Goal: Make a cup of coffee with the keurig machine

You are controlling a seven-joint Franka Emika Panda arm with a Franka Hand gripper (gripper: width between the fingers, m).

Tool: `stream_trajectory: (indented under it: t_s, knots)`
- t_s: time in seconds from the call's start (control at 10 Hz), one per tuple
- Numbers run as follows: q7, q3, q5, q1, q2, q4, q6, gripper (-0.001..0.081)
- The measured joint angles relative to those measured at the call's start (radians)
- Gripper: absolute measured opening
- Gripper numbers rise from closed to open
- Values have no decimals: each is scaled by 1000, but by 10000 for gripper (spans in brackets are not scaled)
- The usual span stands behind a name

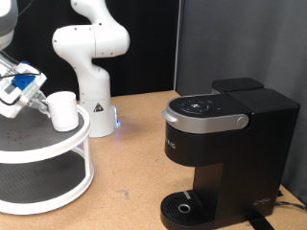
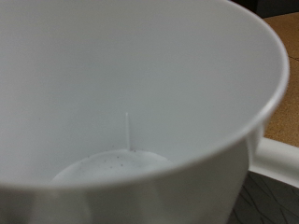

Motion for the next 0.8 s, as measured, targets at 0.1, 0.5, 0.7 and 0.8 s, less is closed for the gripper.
stream_trajectory:
  t_s: [0.1, 0.5, 0.7, 0.8]
  knots:
    - [17, 9, 0, -9, -11, 0, 0, 73]
    - [117, 71, -1, -41, -92, 3, -18, 73]
    - [171, 102, -3, -56, -133, 14, -52, 73]
    - [194, 114, -5, -62, -149, 21, -69, 73]
